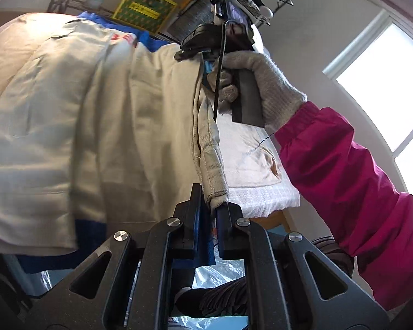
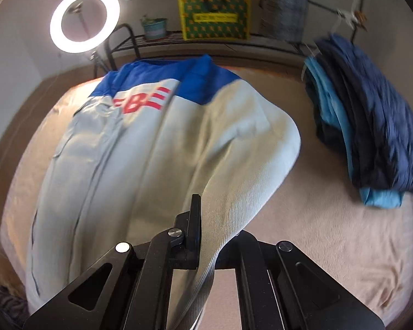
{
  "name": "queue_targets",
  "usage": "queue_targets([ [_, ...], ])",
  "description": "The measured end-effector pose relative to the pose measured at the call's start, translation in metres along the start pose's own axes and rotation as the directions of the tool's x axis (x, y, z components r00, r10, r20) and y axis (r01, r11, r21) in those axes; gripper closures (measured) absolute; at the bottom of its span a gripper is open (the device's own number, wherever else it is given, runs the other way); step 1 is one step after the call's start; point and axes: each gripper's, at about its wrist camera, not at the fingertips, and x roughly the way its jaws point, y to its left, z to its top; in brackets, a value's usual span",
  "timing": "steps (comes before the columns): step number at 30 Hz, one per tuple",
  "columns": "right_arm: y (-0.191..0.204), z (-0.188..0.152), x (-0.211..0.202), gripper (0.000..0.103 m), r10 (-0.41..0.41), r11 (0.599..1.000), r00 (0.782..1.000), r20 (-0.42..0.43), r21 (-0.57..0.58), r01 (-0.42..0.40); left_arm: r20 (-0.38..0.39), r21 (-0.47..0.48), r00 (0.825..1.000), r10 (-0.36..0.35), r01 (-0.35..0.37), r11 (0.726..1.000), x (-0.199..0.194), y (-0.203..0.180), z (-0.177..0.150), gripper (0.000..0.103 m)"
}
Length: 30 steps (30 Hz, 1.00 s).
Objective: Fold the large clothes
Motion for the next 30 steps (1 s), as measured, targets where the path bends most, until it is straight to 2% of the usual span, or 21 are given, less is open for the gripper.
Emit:
queue_targets([
  [6,0.082,0.011,0.023,0.101,0.032,0.991,0.999,-0.022,-0.132,-0.034,0.031,-0.082,0.998,0.056,-0.053,0.995,-0.028,0.033,-0.014,0.096],
  [10,0.126,0.005,0.059,0.1,0.023,0.979,0.996,-0.081,-0.199,-0.039,0.003,-0.163,0.997,0.08,-0.079,0.984,-0.031,0.06,-0.022,0.096],
  [12,0.133,-0.001,0.073,0.092,0.038,0.976,0.991,-0.127,-0.21,-0.065,-0.012,-0.19,0.997,0.082,-0.083,0.978,-0.032,0.068,-0.027,0.096],
  [15,0.124,-0.003,0.066,0.087,0.106,0.972,0.985,-0.133,-0.195,-0.131,-0.024,-0.2,0.997,0.078,-0.081,0.976,-0.03,0.072,-0.031,0.096],
  [17,0.107,-0.001,0.052,0.087,0.223,0.959,0.964,-0.144,-0.143,-0.244,-0.024,-0.194,0.997,0.073,-0.076,0.978,-0.031,0.073,-0.032,0.096],
  [19,0.085,0.002,0.028,0.087,0.338,0.933,0.936,-0.103,-0.094,-0.347,-0.025,-0.192,0.997,0.069,-0.073,0.979,-0.03,0.074,-0.034,0.096],
  [20,0.073,0.003,0.018,0.087,0.367,0.925,0.927,-0.072,-0.076,-0.372,-0.027,-0.196,0.997,0.066,-0.07,0.978,-0.03,0.076,-0.034,0.096],
  [22,0.045,0.009,0.005,0.087,0.362,0.932,0.932,-0.012,-0.007,-0.362,-0.035,-0.204,0.998,0.056,-0.062,0.977,-0.029,0.08,-0.034,0.096],
  [25,0.021,0.019,0.006,0.087,0.279,0.957,0.96,0.033,0.076,-0.28,-0.04,-0.208,0.998,0.05,-0.057,0.977,-0.02,0.081,-0.026,0.096],
  [30,0.014,0.04,0.042,0.087,0.168,0.97,0.985,0.029,0.174,-0.17,-0.046,-0.195,0.998,0.05,-0.058,0.979,-0.02,0.085,-0.027,0.096],
])
